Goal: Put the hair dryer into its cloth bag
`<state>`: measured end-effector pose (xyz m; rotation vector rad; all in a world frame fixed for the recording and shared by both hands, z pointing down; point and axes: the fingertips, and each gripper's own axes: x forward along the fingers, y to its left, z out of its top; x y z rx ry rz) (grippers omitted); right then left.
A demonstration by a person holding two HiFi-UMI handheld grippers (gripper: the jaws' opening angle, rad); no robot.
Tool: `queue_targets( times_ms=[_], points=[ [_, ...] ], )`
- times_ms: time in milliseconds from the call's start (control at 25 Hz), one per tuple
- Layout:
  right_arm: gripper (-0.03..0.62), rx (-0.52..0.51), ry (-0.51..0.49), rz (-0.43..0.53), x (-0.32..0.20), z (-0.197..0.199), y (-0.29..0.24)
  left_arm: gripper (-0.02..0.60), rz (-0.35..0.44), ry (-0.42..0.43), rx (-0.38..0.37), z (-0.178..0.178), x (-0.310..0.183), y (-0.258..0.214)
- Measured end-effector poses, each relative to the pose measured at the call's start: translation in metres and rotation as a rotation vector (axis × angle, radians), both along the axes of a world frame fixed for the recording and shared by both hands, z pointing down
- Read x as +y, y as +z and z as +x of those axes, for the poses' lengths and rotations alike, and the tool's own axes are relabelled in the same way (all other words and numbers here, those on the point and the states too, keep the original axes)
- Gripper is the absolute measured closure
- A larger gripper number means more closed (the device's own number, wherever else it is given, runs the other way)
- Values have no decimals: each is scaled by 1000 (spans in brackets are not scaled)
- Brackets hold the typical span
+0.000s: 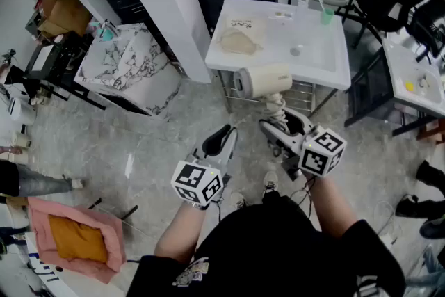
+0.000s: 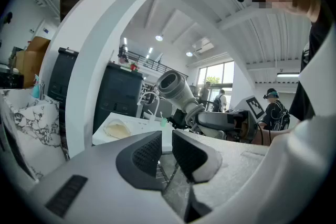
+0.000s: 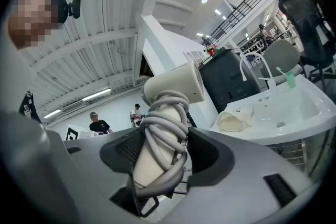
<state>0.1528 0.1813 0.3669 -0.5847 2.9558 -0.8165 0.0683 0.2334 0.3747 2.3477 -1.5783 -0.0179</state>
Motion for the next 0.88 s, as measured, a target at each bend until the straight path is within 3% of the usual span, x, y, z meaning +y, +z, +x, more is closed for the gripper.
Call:
queue_targets(
  times_ms=[480, 880],
  points=[
    [336, -47, 15, -38, 1, -1, -2, 522, -6, -4, 5, -4, 1, 2],
    [336, -29, 36, -31, -15, 16, 2, 528, 6, -22, -3, -2, -10, 1]
  ],
)
